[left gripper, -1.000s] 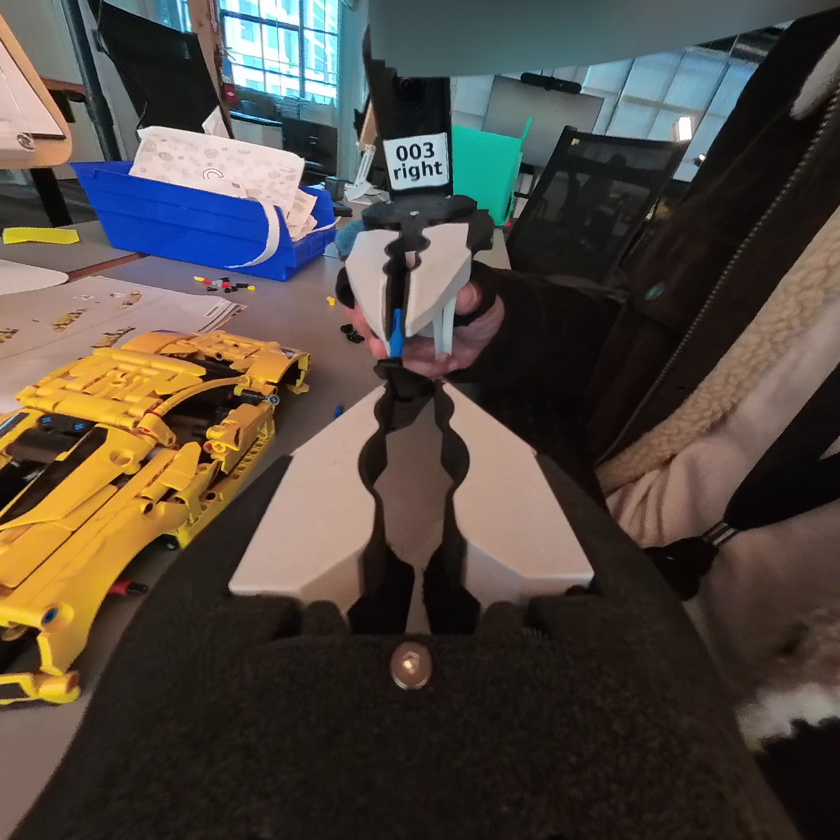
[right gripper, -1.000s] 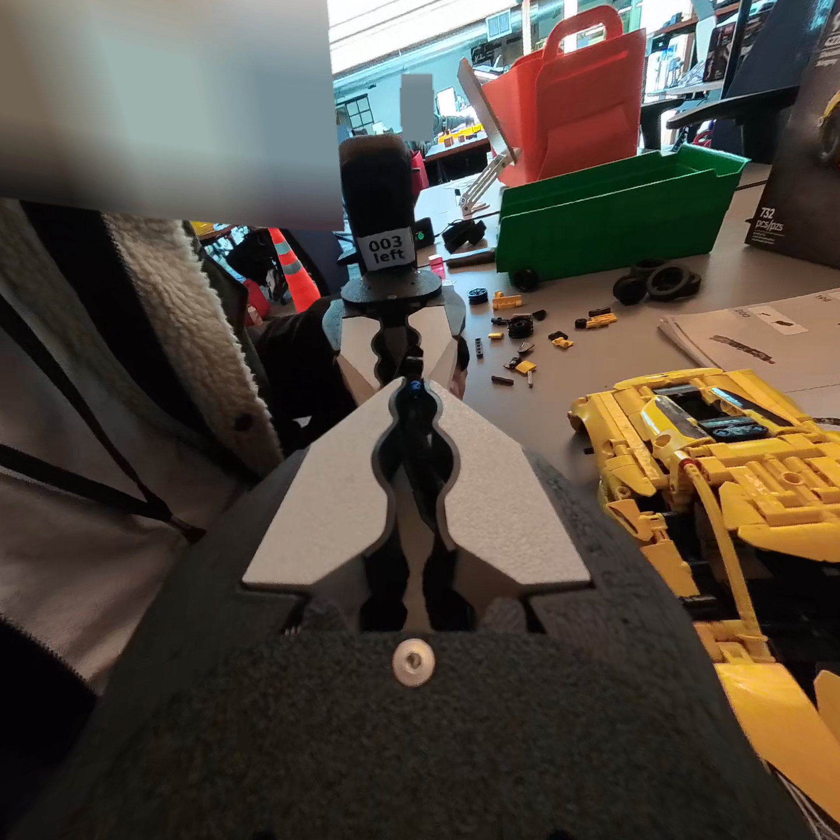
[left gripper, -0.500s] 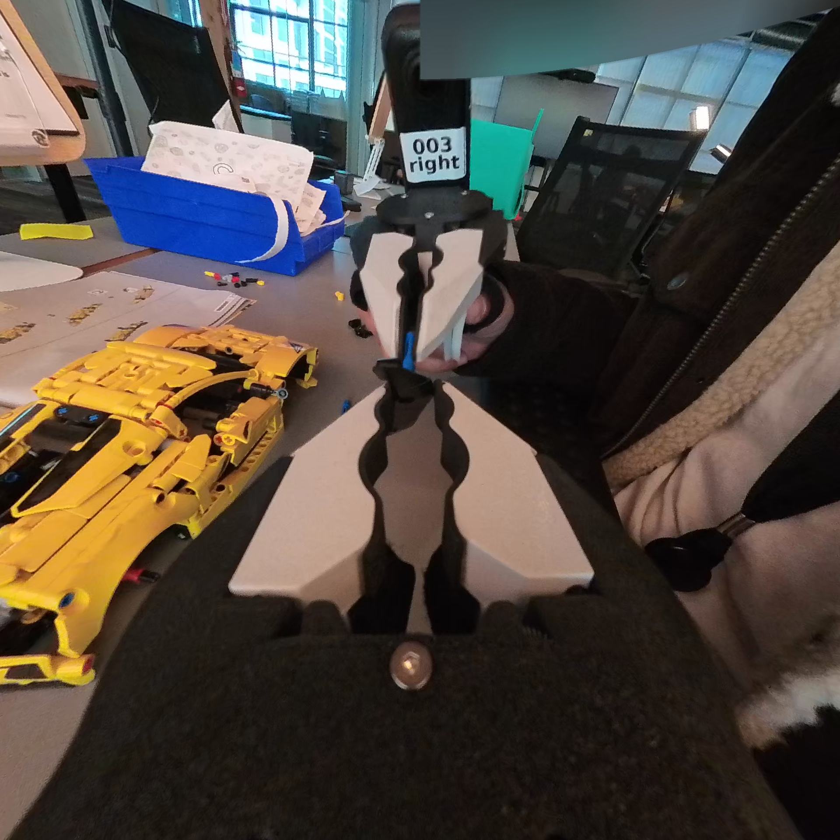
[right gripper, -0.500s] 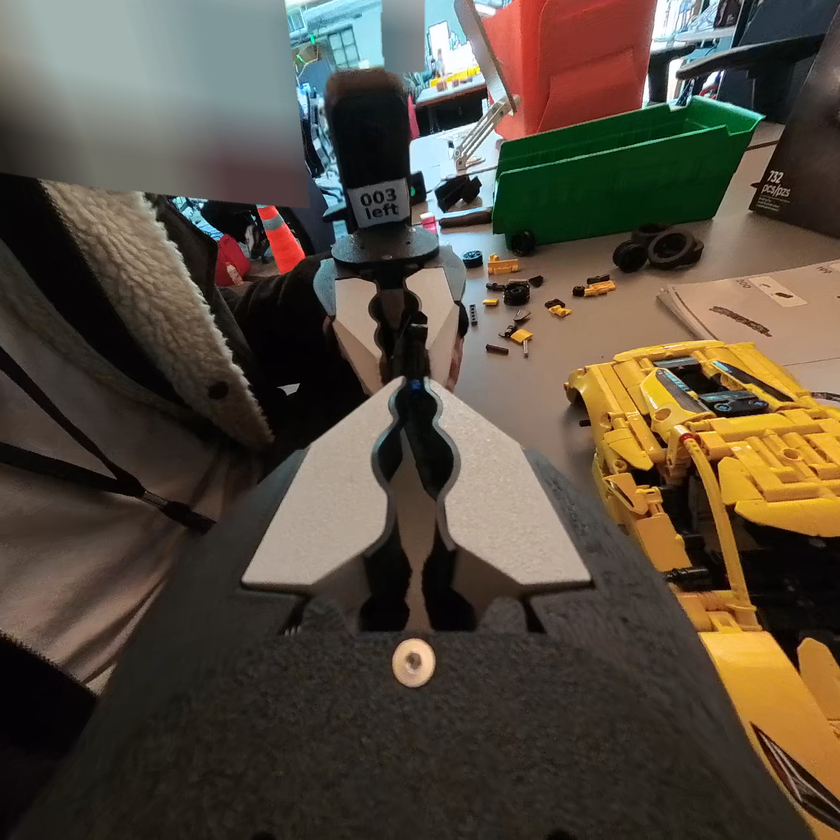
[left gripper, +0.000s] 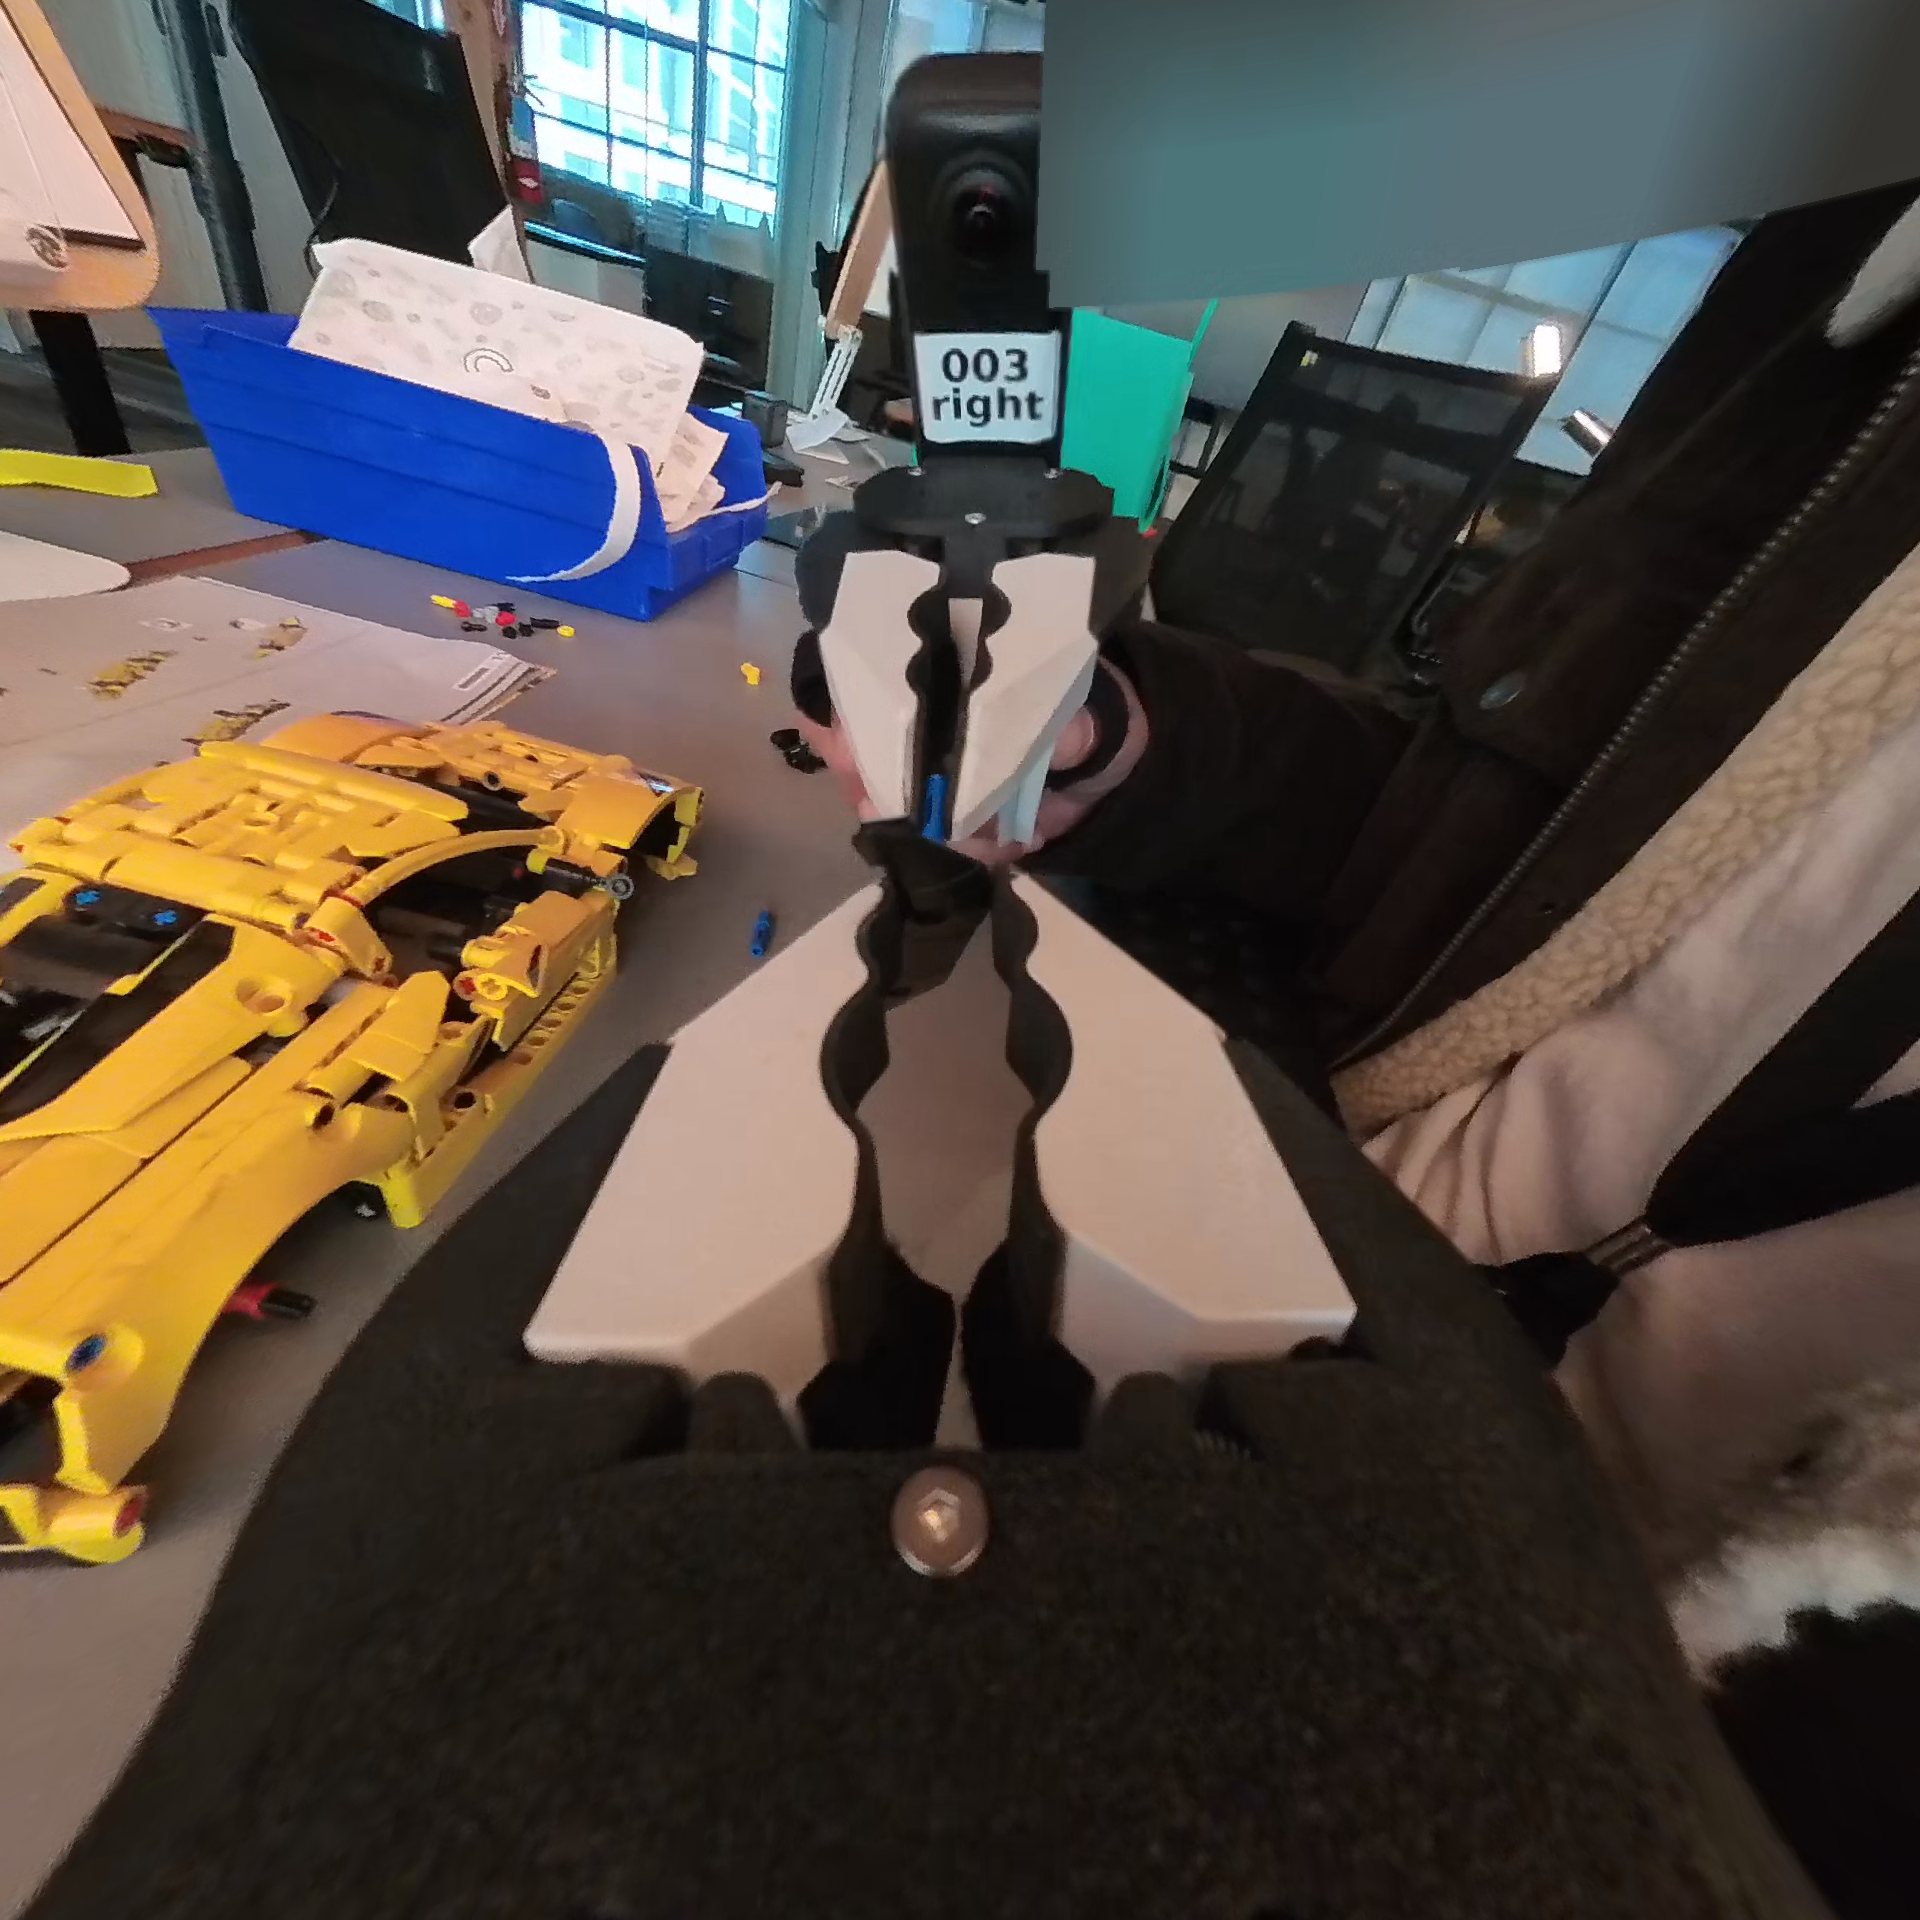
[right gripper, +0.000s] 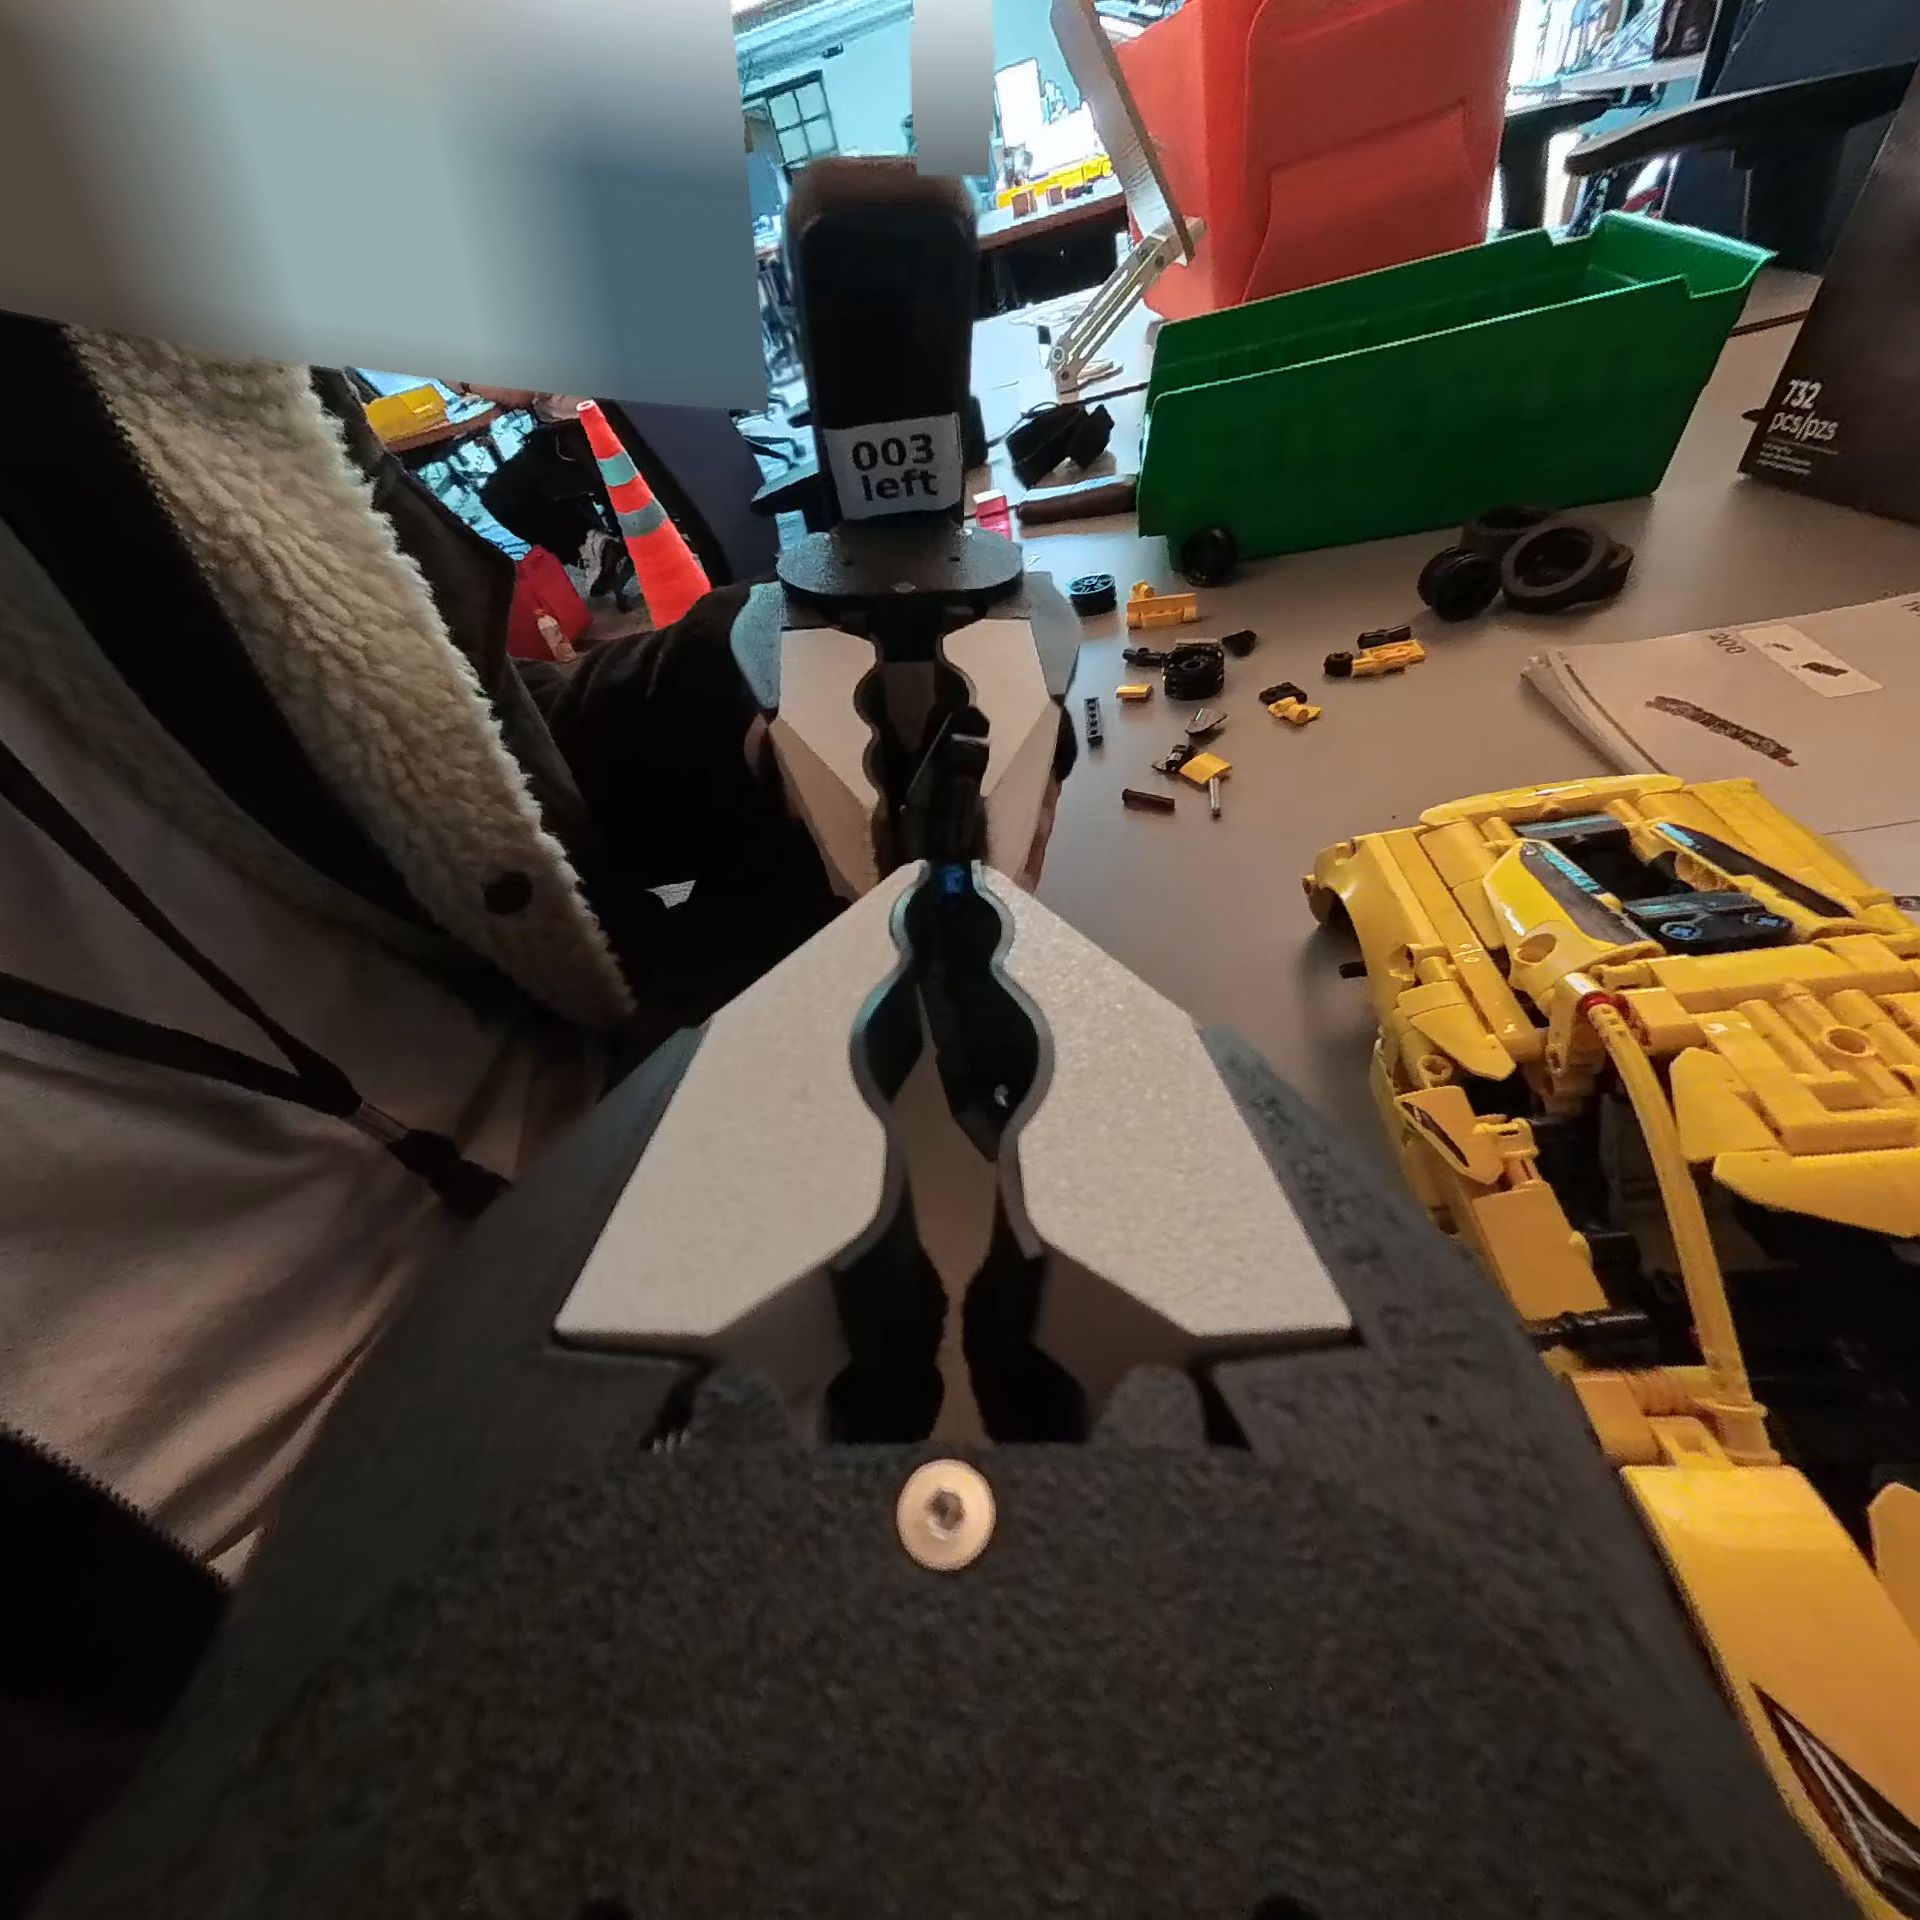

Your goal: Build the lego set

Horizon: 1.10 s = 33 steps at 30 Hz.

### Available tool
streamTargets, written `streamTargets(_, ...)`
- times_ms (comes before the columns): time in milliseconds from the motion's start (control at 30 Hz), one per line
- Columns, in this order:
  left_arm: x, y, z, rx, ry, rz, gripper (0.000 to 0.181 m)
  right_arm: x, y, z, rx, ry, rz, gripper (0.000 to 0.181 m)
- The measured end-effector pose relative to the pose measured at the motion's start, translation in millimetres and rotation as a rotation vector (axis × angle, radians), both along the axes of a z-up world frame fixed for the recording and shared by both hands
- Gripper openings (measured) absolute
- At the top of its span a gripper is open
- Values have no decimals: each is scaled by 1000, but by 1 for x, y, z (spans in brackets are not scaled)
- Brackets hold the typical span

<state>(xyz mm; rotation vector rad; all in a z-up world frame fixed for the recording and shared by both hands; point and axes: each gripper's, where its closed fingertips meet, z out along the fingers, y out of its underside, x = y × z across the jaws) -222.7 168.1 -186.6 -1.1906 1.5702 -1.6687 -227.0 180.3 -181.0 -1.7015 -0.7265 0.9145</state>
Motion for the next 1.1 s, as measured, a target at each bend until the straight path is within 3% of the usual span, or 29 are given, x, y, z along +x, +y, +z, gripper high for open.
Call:
streamTargets(200,-1,-9,-8,56,28,-36,16,-7,-7,-11,-61,-25,72,4)
streamTargets(700,-3,4,10,-41,-47,5,17,11,2,5,-33,112,12,12)
streamTargets(867,-14,15,33,-231,-135,-29,17,8,-4,-16,-41,-4,50,43)
streamTargets(1000,-18,15,39,-302,-152,-65,17,-2,-5,-22,-13,-75,74,22)
streamTargets(1100,-17,19,41,-370,-158,-67,18,-3,-6,-15,18,-80,63,20)
